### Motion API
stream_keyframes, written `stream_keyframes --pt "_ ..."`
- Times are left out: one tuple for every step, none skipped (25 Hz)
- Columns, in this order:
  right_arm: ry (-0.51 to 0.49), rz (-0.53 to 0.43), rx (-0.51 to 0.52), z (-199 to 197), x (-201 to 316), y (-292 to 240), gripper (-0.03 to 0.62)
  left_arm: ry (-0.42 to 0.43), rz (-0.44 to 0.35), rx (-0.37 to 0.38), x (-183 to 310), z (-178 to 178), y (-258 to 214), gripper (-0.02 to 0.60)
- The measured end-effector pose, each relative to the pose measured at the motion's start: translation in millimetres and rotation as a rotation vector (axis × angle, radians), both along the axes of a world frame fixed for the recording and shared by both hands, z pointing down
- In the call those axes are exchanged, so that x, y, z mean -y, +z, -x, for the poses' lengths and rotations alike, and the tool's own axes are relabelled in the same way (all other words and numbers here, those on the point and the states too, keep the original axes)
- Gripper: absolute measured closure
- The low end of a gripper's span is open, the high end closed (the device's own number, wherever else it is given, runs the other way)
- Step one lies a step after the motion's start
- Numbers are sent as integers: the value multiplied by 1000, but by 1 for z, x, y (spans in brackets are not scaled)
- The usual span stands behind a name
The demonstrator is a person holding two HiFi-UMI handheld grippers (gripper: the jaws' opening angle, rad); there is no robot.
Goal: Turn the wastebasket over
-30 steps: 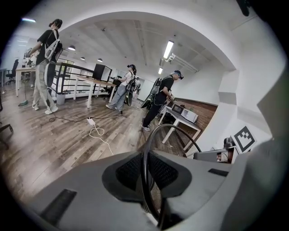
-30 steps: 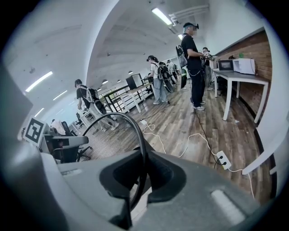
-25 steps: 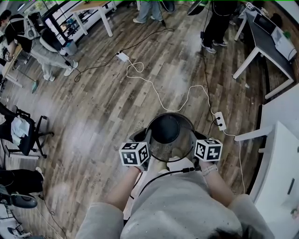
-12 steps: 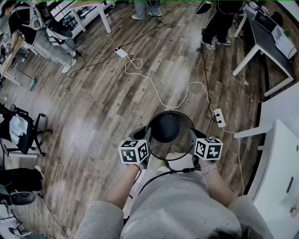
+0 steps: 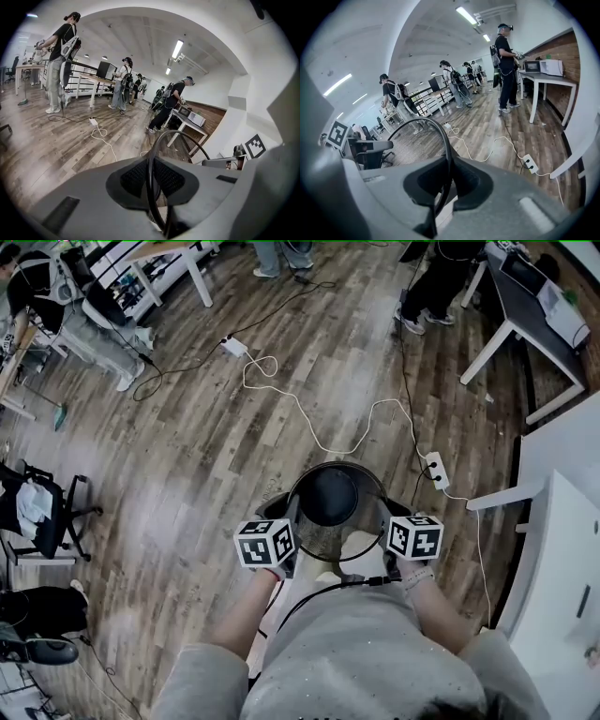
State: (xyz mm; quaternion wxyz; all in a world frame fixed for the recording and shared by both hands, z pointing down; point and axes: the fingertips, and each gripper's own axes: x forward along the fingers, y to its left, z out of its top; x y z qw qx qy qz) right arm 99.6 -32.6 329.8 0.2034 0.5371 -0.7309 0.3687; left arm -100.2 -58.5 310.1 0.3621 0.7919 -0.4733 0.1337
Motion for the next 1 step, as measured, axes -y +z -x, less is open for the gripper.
stream_keyframes --pt "-3 -1 0 -1 1 0 566 -3 0 0 2 -1 0 540"
